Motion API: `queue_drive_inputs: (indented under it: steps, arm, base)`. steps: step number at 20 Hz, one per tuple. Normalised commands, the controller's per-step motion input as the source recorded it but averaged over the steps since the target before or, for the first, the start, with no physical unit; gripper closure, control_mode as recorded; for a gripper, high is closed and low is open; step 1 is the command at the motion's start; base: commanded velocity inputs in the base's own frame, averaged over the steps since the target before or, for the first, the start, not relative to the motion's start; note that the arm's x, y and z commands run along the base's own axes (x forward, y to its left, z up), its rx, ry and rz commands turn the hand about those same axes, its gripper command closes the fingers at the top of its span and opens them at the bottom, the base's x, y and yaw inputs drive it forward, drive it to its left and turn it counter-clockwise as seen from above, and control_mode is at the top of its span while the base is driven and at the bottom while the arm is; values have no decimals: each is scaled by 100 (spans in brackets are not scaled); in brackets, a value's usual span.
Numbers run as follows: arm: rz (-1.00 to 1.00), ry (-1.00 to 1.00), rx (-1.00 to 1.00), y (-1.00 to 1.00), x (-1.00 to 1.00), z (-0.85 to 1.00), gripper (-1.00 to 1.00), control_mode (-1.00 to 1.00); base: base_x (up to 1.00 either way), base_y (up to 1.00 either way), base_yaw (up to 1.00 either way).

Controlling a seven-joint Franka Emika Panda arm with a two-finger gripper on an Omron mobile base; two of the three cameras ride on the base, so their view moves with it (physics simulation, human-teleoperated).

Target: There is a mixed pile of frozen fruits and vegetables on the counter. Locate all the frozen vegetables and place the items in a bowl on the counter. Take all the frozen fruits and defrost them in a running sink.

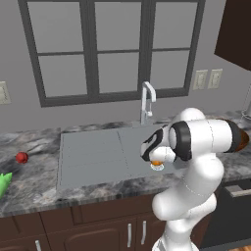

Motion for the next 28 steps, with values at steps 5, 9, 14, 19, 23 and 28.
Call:
queue_drive_inputs:
  steps: [5, 9, 14, 19, 23, 28]
  arm:
    - [-3, 0, 0, 3, 17, -19, 100, -100]
    - [-3, 0, 0, 4, 22, -27, 100, -100]
    - [-3, 0, 0, 4, 22, -28, 100, -100]
    - [-3, 0, 0, 5, 23, -27, 100, -100]
    - [-4, 0, 0, 5, 22, -29, 100, -100]
    - [-4, 0, 0, 2, 22, -29, 100, -100]
  base:
    - [0, 0, 0]
    - [0, 0, 0]
    - [0, 0, 0]
    - [0, 0, 0]
    - [0, 0, 0]
    - [0, 0, 0]
